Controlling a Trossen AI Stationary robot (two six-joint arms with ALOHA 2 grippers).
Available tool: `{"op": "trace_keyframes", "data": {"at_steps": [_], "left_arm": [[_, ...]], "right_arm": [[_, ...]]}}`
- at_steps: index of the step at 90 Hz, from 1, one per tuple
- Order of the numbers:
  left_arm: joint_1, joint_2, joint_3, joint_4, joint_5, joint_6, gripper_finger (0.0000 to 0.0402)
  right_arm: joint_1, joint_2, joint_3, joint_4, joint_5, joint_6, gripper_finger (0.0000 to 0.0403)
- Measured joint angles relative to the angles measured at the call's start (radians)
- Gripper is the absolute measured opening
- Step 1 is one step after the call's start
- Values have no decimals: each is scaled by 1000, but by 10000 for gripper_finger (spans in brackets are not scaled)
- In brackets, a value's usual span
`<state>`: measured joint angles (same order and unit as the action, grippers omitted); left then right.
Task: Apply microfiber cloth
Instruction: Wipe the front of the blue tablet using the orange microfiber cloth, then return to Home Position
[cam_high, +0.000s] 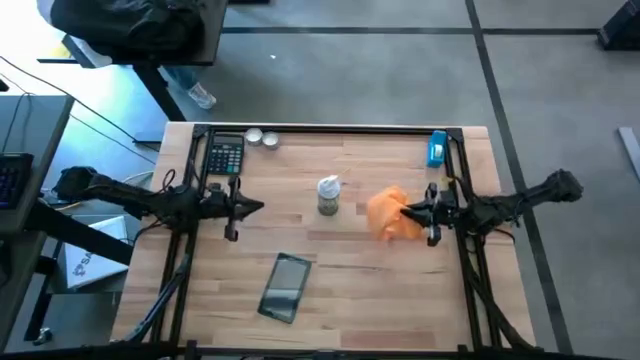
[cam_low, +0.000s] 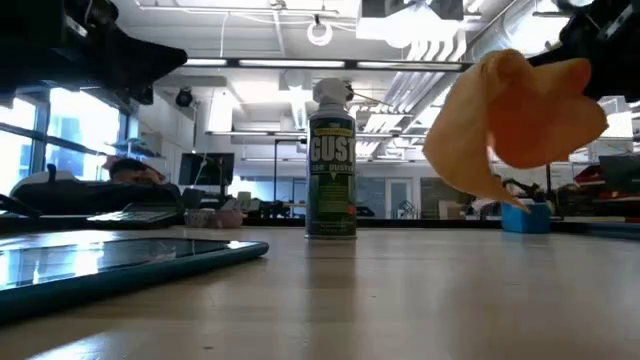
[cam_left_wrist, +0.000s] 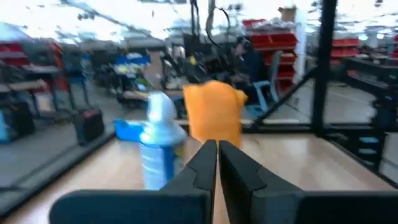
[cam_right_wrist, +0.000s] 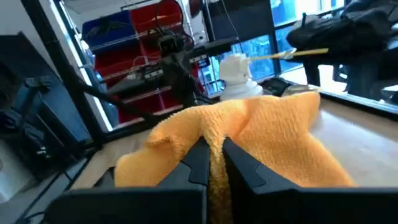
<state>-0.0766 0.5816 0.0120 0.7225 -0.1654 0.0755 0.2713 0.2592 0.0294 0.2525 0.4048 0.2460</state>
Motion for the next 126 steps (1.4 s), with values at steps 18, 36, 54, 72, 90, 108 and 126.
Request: {"op": "trace_keyframes", "data": {"at_steps": [18, 36, 54, 72, 90, 108, 126], "left_arm": [[147, 3, 0, -6, 148, -77, 0], [192, 5, 0, -36, 156, -100, 0], [214, 5, 0, -36, 157, -109, 0], [239, -4, 0, -36, 155, -144, 0], [269, -10, 0, -35, 157, -133, 0], [293, -15, 0, -16, 211, -127, 0], [293, -16, 0, -20, 239, -125, 0]], "right_arm": [[-181, 0, 3, -38, -213, 6, 0], [-221, 0, 3, -102, -131, 23, 0], [-217, 0, 3, -166, -137, 117, 30], [-211, -30, 85, -344, -170, 126, 111], [-211, -90, 153, -530, -127, 127, 179], [-211, -168, 22, -322, -163, 58, 196], [-210, -210, 14, -233, -253, -26, 174]]}}
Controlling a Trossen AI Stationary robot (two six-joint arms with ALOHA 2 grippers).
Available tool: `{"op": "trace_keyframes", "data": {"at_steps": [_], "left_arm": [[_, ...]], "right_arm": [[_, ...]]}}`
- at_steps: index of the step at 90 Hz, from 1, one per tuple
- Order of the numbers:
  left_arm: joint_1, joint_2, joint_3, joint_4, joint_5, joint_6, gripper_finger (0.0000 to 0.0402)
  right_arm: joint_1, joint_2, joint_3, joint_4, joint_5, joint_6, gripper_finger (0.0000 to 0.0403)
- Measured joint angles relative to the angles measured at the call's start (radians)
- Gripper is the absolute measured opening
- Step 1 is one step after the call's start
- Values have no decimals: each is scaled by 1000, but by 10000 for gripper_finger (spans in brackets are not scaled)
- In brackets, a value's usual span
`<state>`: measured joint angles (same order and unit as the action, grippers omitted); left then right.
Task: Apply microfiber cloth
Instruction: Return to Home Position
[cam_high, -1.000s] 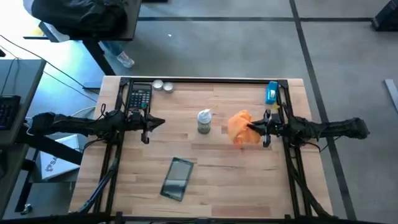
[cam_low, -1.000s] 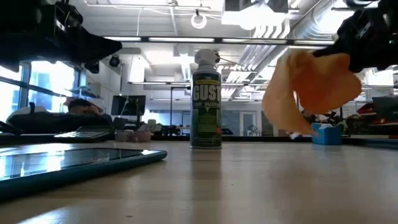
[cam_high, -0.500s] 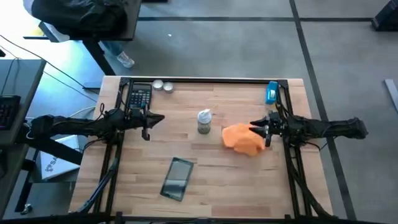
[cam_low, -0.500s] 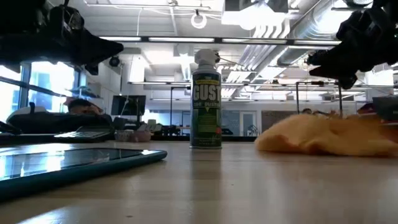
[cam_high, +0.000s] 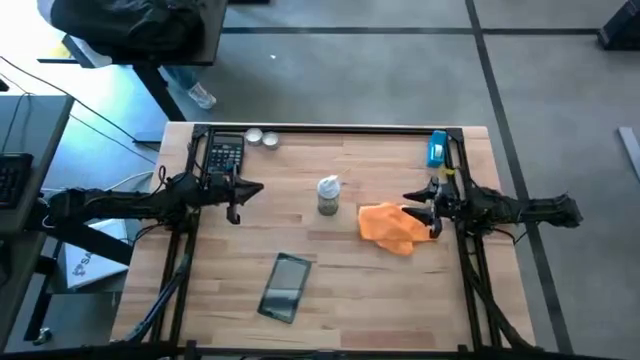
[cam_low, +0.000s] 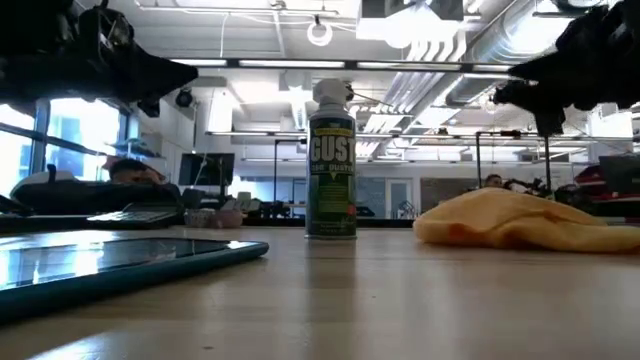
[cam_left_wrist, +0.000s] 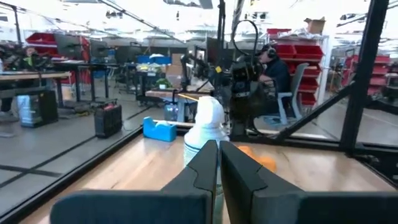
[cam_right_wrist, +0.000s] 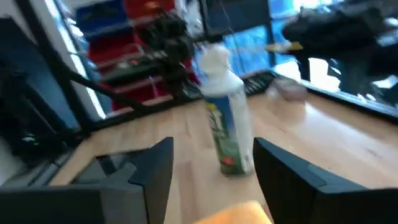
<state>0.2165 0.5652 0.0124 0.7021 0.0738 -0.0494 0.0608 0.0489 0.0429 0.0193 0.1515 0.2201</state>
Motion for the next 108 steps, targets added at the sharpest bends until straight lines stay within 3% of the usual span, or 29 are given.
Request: {"op": "trace_keyframes", "data": {"at_steps": [15, 32, 41, 63, 100, 108], "left_arm": [[-1, 0, 0, 0, 12, 43, 0], [-1, 0, 0, -8, -35, 62, 0], [-3, 0, 0, -47, -33, 29, 0], [-53, -58, 0, -218, -40, 56, 0], [-80, -549, 0, -617, -100, 76, 0], [-86, -561, 3, -628, -87, 22, 0]], "right_arm": [[0, -6, -35, 145, -104, -95, 107], [0, -3, -33, 146, -25, -170, 9], [0, -4, -33, 142, 30, -138, 21], [0, -4, -33, 108, 35, -124, 56], [0, -4, -34, 73, 35, -124, 58], [0, -3, -34, 73, 36, -124, 59]]}}
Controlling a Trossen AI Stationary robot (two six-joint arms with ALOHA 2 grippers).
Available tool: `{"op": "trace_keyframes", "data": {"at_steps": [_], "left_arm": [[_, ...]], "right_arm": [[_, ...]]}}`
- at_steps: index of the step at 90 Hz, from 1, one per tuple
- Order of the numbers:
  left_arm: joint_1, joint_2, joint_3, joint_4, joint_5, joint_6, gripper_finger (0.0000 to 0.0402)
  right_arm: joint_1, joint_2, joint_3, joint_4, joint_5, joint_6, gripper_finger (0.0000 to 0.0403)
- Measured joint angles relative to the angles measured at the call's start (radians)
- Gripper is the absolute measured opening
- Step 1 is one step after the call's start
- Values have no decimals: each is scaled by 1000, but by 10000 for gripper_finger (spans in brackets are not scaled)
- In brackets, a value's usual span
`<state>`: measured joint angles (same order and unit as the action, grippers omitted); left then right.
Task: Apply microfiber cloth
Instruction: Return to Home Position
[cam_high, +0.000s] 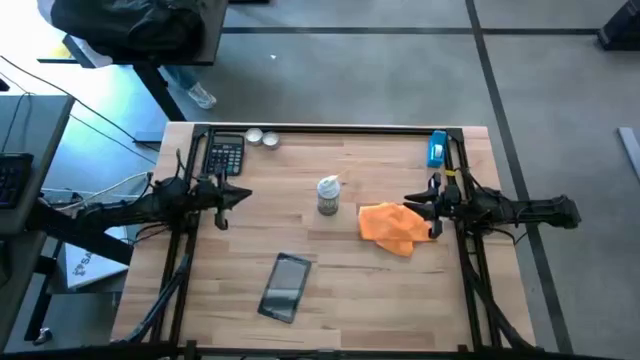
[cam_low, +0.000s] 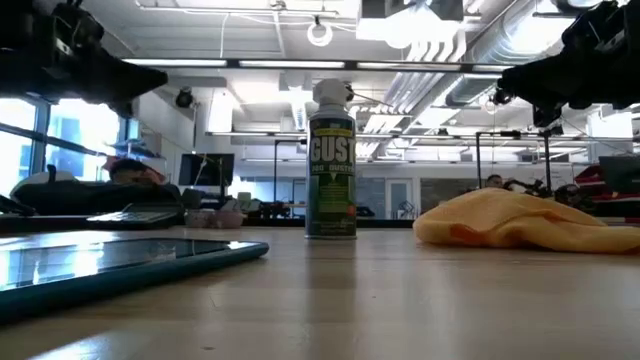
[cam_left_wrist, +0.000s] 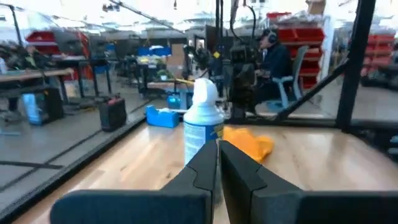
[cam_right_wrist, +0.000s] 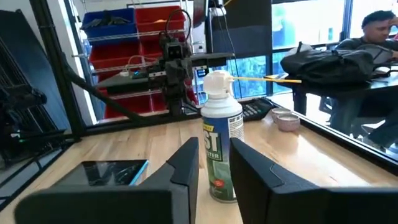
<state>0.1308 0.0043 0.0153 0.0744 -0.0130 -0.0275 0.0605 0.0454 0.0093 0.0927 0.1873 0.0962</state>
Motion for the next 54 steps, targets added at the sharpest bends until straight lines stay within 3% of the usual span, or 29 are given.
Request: {"op": "trace_keyframes", "data": {"at_steps": [17, 40, 54], "left_arm": [[-75, -1, -1, 4, 15, -13, 0], [-234, -1, -1, 66, -123, 31, 0], [-279, 4, -1, 36, -150, 72, 0]], "right_arm": [[0, 6, 0, -8, -5, 0, 59], [0, 8, 0, -17, -5, 0, 59], [0, 8, 0, -25, -6, 0, 59]]}}
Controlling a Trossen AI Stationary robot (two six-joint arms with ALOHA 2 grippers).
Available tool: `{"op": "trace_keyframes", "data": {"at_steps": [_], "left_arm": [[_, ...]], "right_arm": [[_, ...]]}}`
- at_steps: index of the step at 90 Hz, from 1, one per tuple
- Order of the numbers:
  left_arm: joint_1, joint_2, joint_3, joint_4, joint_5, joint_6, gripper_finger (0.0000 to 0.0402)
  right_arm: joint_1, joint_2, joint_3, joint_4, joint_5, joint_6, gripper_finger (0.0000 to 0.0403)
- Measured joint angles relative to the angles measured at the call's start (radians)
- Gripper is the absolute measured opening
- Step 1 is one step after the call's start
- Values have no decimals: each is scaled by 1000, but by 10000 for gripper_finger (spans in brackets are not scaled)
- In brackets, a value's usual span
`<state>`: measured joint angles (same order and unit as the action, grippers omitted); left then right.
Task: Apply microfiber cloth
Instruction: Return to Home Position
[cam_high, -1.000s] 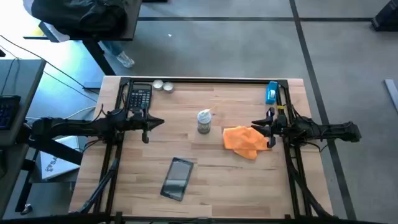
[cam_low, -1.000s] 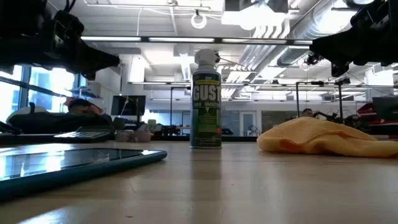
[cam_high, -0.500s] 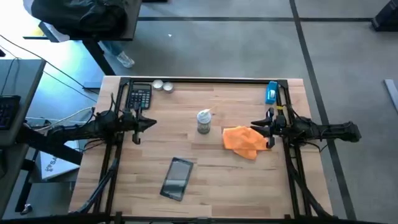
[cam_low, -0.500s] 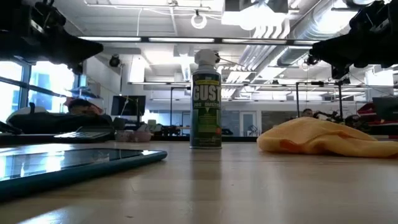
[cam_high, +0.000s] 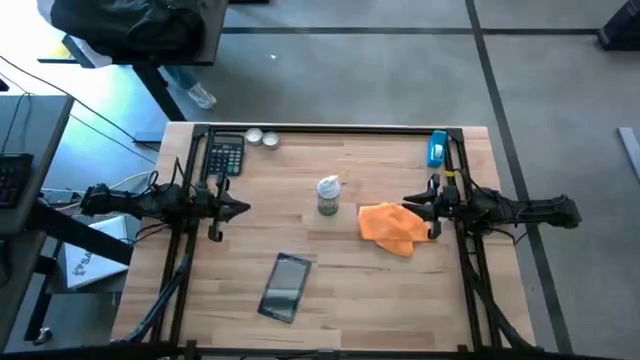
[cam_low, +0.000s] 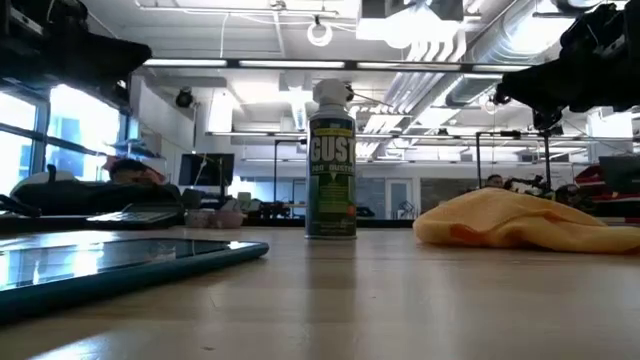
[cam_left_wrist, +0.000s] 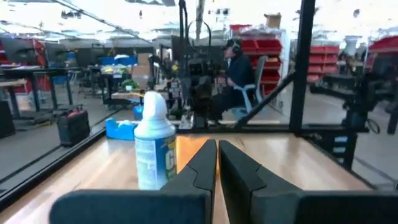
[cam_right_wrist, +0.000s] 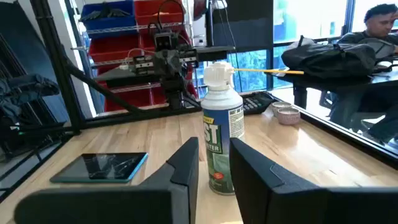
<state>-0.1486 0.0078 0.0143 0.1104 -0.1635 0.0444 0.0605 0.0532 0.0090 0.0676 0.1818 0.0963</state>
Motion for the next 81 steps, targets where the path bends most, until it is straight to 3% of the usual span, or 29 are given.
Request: {"op": "trace_keyframes", "data": {"at_steps": [81], "left_arm": [[-3, 0, 0, -1, -1, 2, 0]], "right_arm": [[0, 0, 0, -23, -2, 0, 58]]}}
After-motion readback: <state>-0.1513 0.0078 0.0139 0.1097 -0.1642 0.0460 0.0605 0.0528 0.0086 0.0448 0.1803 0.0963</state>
